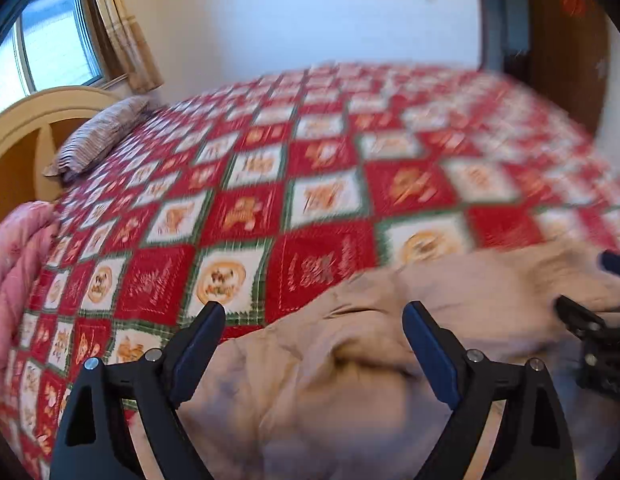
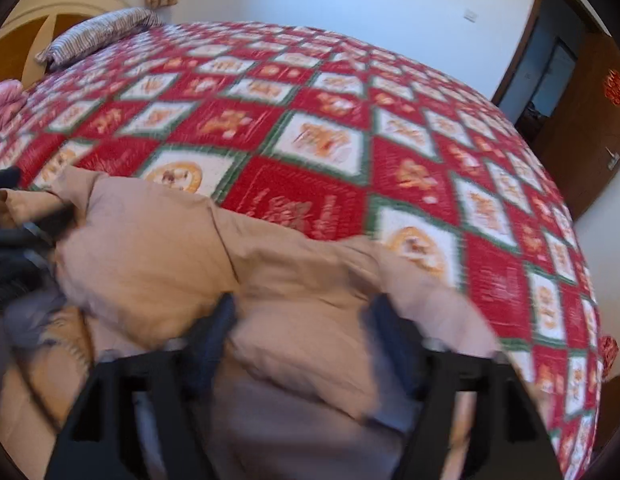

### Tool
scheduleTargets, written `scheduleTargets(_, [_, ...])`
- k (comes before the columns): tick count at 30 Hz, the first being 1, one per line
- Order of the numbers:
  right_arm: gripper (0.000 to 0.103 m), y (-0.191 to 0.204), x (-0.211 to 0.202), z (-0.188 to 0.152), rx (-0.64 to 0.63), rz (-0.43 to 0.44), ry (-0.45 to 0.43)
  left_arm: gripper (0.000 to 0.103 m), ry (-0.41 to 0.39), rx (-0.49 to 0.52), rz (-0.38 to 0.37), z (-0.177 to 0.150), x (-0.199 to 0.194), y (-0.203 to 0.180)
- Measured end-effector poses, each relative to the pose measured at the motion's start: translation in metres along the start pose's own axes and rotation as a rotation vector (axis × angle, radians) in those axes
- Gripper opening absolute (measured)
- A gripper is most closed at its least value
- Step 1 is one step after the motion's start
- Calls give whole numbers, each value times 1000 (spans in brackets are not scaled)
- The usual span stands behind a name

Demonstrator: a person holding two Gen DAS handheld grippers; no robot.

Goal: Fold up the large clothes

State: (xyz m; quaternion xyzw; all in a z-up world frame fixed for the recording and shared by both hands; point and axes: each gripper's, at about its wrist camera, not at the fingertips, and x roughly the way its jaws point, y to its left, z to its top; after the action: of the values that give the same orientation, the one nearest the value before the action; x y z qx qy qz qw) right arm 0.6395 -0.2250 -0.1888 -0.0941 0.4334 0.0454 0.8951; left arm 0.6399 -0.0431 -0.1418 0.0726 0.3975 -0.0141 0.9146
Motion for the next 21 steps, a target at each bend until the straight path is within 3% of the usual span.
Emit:
scheduleTargets(2, [87, -15, -28, -8, 30, 26, -54, 91, -18, -4, -35, -10, -32, 13])
scheduleTargets(7, [87, -53, -69, -57, 139, 53, -34, 91, -7, -28, -92, -74, -83, 38])
scheduleTargets(13, [87, -69, -105, -134, 208, 45, 2, 91, 58, -43, -52, -163, -103, 45])
scheduleTargets(17, [87, -66, -121, -175, 180, 10, 14, 91, 78, -100, -66, -197, -114, 55])
scheduleTargets(21, [87, -72, -131, -204, 226, 30, 26, 91, 97, -144, -74, -221, -129, 63])
